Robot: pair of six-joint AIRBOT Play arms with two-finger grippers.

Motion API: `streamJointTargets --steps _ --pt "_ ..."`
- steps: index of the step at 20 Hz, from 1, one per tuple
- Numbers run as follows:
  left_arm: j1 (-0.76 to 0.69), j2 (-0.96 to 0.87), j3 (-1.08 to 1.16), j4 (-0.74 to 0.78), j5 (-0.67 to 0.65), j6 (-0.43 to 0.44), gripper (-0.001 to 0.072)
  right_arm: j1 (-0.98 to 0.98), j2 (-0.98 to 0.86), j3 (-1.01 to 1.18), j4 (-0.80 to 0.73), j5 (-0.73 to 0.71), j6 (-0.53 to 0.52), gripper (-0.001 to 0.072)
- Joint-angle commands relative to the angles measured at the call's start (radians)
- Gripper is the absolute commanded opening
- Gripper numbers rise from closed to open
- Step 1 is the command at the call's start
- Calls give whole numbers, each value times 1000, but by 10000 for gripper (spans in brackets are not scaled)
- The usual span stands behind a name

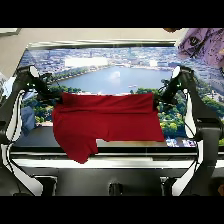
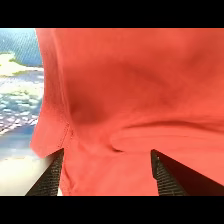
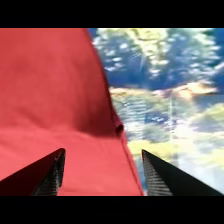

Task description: Fold the clothes and pants, and hang the long-sleeved shirts on hangers.

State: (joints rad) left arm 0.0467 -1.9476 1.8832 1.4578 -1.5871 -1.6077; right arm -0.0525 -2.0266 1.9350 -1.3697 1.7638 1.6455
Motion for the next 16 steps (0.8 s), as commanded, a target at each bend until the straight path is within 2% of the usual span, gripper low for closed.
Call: streamJointTargets --steps 1,3,5,9,12,14,16 --pt "37 58 1 29 -31 -10 605 -62 63 0 58 8 -44 561" --pt "112 148 -17 25 -51 -27 604 -167 148 -5 142 -17 -86 560" --pt "218 290 -146 -16 -37 -31 605 -312 255 -78 246 -60 -123 558" --pt "436 703 -795 -183 123 -15 605 -534 470 -444 370 -167 -188 557" --pt "507 986 -1259 -414 238 42 604 -581 573 -694 379 -219 -211 551" --pt "507 1107 -1455 -545 282 84 604 -578 607 -798 383 -245 -228 550" --pt "506 1166 -1561 -592 307 101 604 -578 620 -862 382 -263 -239 550"
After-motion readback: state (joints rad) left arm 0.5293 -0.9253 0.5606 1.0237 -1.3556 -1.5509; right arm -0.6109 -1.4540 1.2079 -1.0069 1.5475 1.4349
